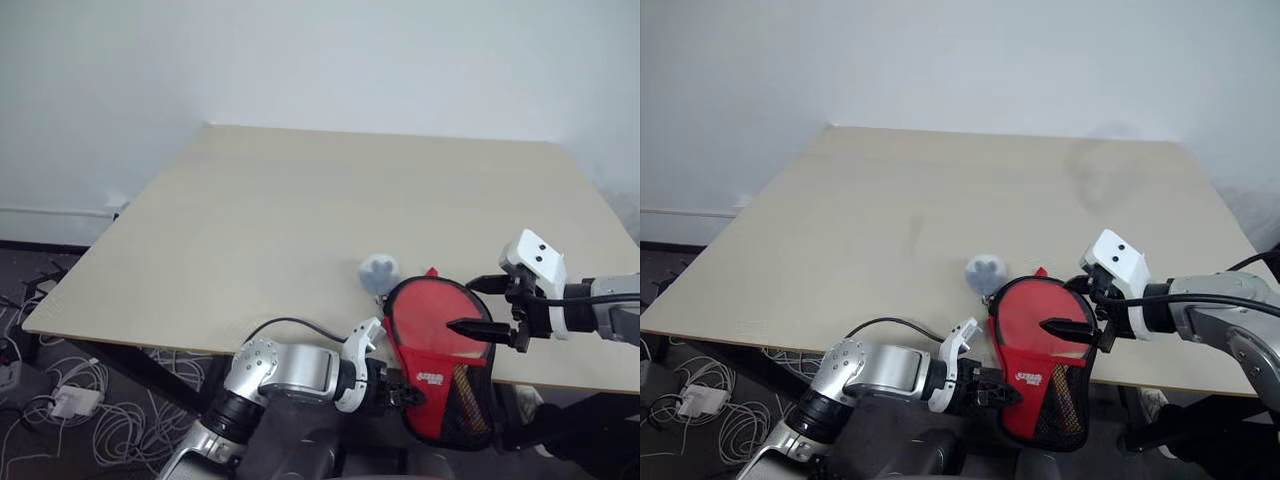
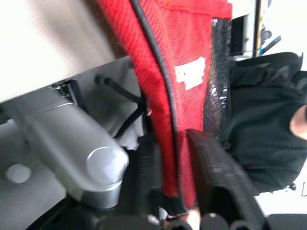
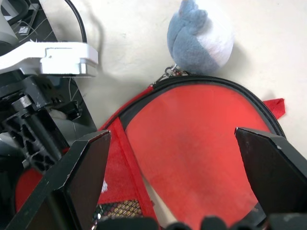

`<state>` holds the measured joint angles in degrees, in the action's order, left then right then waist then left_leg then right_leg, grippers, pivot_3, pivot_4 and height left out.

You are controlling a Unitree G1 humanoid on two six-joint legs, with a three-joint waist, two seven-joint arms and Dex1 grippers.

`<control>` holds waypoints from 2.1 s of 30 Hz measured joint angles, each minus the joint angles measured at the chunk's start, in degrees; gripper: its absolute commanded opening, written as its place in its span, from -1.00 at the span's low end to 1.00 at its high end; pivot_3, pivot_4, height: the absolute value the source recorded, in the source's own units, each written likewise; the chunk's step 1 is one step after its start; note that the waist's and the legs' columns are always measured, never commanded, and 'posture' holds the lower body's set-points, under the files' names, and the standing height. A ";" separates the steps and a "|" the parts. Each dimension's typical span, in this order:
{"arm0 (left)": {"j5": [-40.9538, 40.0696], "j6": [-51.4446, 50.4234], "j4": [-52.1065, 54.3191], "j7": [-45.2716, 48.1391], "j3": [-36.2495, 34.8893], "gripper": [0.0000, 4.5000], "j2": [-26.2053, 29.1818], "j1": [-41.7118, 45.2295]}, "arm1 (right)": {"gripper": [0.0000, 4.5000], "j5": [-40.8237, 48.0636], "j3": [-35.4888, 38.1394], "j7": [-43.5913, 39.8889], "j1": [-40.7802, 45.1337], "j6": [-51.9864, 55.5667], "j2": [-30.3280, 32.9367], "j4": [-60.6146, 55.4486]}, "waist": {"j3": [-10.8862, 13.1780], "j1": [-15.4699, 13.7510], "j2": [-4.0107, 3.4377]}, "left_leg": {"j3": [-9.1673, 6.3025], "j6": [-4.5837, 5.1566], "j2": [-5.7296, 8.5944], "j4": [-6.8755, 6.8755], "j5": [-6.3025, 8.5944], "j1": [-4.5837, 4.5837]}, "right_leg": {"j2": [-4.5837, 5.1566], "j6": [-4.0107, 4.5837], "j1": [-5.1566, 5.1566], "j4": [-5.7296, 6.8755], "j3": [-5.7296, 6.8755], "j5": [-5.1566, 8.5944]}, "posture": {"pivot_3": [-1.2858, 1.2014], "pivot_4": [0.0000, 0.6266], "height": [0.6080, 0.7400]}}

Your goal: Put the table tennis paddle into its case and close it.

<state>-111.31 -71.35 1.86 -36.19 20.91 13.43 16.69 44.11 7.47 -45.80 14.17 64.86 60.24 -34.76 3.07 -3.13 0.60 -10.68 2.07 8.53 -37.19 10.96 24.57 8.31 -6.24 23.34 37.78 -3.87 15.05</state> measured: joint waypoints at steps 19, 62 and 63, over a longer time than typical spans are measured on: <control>43.66 10.35 13.84 46.71 6.35 -0.99 15.00 9.74 | 1.00 -8.58 -12.41 0.36 14.64 -6.65 -5.83 11.78 | -0.01 0.13 0.01 | 1.17 0.01 -0.46 0.04 0.09 -0.09 | 0.09 0.18 0.10 -0.14 0.14 -0.45 | 0.03 -1.00 0.36; 93.27 44.44 -11.73 82.52 11.85 -0.99 -6.58 7.08 | 1.00 -36.02 -32.90 -11.36 36.30 -21.30 -34.18 52.48 | -0.13 2.99 -0.18 | 0.41 -0.13 -0.58 0.11 0.04 -1.08 | -0.30 -0.33 -0.61 -0.07 0.25 -0.56 | 0.03 -1.00 0.36; 93.54 44.56 -12.00 82.60 11.78 -0.99 -6.75 7.08 | 1.00 -36.22 -33.48 -12.44 36.17 -21.33 -33.66 51.76 | -0.13 3.00 -0.19 | 0.41 -0.13 -0.58 0.10 0.05 -1.09 | -0.30 -0.35 -0.63 -0.07 0.26 -0.54 | 0.03 -1.00 0.36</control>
<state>-17.77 -26.79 -10.14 46.42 32.69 6.68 23.77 7.90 -26.01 -58.24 50.33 43.53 26.58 17.00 2.93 -0.13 0.41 -10.27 1.94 7.94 -37.09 11.01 23.48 8.01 -6.59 22.71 37.71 -3.61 14.51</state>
